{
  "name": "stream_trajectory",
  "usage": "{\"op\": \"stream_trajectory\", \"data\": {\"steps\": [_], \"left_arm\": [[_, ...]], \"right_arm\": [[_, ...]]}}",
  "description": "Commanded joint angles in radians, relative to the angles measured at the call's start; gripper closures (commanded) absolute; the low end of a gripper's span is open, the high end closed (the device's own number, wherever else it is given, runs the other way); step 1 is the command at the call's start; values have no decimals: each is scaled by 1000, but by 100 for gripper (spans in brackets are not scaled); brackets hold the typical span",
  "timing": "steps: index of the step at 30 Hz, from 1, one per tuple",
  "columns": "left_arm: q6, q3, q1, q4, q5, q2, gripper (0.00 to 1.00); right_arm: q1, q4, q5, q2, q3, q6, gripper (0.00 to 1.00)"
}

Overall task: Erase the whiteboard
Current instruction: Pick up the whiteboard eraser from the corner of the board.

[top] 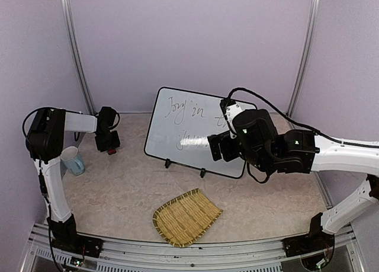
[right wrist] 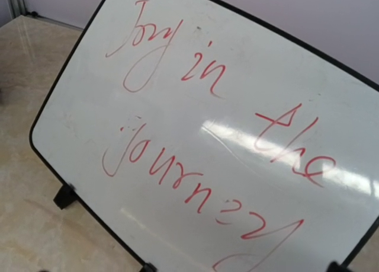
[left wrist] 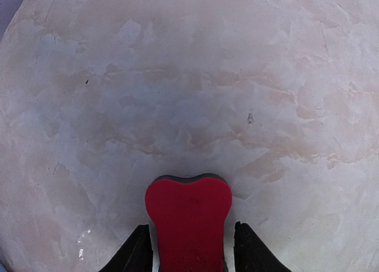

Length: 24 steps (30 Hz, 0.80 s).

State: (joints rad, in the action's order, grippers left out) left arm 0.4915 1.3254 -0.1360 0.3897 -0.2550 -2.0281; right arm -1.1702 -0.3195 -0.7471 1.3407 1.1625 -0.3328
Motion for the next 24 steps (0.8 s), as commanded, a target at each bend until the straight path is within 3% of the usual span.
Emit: {"op": "stream_trajectory", "data": {"steps": [1,9,16,24], "left_arm": [[4,-14,7,-17,-9,31,54],[1,-12,8,-19,-1,28,59],[2,-18,8,-27,14,27,74],[4,-20,7,-29,24,38,76]], "right_arm": [[6,-8,8,18,21,1,0],[7,-11,8,12,16,-6,0],[7,-14,9,11,13,-8,0],[9,-16,-2,11,9,-8,0]]}}
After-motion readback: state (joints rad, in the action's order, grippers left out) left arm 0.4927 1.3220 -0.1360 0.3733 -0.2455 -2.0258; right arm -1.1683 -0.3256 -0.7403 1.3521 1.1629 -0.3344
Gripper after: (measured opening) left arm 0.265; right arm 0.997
